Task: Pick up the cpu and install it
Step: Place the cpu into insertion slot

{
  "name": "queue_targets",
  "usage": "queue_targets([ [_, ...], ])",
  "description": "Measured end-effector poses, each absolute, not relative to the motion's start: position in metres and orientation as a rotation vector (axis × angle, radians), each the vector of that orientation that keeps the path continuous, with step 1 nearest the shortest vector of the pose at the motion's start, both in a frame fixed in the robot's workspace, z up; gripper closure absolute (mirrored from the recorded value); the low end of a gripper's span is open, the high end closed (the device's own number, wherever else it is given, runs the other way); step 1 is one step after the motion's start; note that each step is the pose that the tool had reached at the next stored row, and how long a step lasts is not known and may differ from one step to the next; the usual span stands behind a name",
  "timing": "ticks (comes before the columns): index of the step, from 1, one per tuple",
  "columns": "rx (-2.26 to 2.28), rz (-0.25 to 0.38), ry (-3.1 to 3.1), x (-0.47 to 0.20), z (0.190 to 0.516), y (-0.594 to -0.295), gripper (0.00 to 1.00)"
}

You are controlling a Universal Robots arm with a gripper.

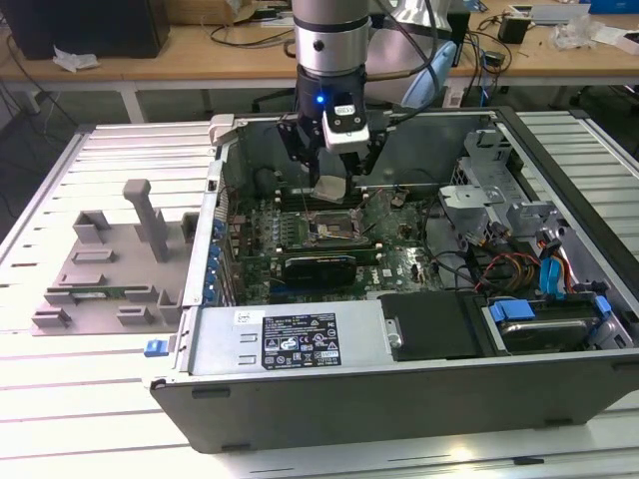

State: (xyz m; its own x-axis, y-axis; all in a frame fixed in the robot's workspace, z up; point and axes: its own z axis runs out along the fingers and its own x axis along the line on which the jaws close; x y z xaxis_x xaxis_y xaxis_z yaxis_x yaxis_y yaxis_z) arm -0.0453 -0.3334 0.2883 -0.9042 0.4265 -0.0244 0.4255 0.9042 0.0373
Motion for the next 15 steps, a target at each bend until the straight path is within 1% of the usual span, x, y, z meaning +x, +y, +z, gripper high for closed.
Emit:
queue_targets([
  [15,1.016,0.042,2.935,-0.0440,0.2857,-0.3333,0.45],
])
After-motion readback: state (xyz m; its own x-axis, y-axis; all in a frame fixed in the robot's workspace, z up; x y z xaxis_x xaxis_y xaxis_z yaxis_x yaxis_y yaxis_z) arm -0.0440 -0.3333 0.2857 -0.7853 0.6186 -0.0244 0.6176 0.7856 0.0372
